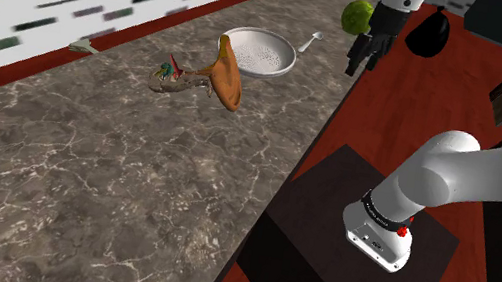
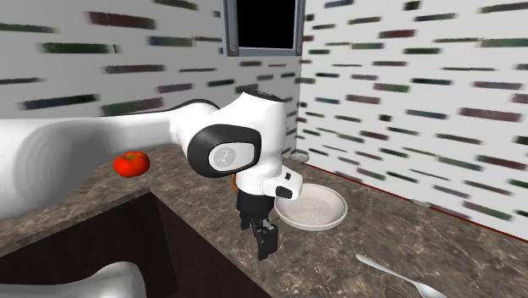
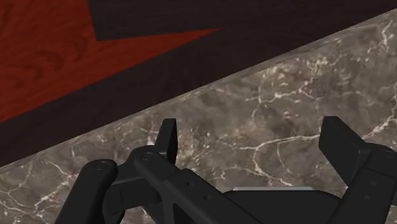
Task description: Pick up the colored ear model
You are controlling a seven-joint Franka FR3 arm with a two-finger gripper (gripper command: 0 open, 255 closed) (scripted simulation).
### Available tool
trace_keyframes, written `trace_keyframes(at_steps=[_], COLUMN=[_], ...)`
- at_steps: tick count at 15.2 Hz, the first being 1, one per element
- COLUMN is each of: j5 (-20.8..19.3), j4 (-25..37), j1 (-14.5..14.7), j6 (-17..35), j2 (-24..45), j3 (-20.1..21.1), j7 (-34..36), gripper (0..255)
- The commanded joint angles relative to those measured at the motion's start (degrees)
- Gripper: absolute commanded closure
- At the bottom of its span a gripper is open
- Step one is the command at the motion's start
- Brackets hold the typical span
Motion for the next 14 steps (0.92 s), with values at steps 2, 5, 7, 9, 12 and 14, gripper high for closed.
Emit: trace_keyframes(at_steps=[2,5,7,9,12,14], j5=[0.3,1.0,1.4,1.6,1.8,1.7], j4=[1.6,6.5,10.0,13.7,19.5,23.6], j1=[0.9,3.3,4.8,6.2,8.1,9.2], j6=[0.4,1.3,1.5,1.4,0.9,0.3], j2=[2.4,9.5,14.1,18.6,25.1,29.4], j3=[0.5,2.1,3.1,4.3,6.0,7.2], j7=[-0.5,-1.9,-2.9,-3.8,-5.2,-6.0], gripper=[0,0,0,0,0,0])
